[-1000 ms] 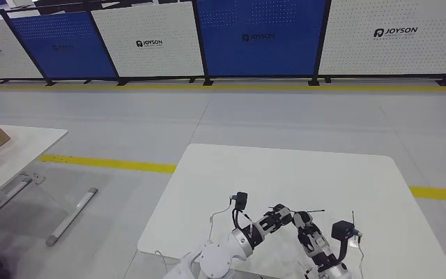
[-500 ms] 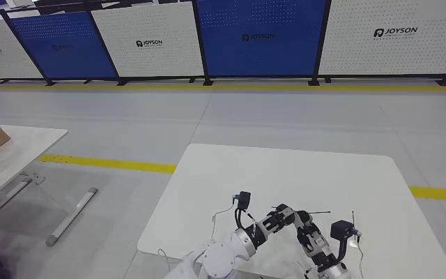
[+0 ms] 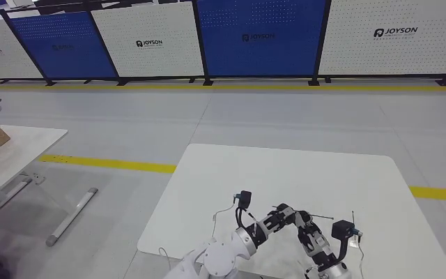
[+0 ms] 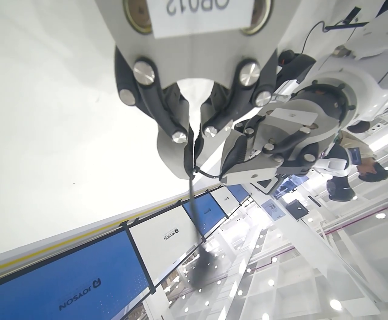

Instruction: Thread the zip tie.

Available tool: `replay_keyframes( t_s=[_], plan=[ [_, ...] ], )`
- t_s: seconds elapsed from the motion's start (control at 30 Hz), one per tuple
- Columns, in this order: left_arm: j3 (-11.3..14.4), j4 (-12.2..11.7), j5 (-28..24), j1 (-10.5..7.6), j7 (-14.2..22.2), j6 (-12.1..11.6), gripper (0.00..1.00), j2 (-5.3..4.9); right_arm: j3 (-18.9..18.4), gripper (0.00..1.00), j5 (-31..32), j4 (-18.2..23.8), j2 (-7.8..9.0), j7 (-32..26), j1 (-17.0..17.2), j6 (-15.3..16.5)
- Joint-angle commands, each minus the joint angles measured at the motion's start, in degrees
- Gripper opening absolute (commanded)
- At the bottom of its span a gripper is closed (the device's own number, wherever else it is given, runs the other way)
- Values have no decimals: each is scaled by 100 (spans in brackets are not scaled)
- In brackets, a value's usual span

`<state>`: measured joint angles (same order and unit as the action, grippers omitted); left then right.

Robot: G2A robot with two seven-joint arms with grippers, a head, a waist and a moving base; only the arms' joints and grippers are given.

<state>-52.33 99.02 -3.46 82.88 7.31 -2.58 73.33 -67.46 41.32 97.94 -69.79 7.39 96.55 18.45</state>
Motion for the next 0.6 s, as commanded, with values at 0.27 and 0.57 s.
replay_keyframes(
  t_s=[0.27,0.57],
  plan=[
    [-35,70,15,90,-8,-18,0,-19,-12,24,-33,-24,-19,-13,-21,-98],
    [-52,85,31,152,15,-41,0,-35,-34,21,-38,-36,-32,-2,-28,-110]
  ],
)
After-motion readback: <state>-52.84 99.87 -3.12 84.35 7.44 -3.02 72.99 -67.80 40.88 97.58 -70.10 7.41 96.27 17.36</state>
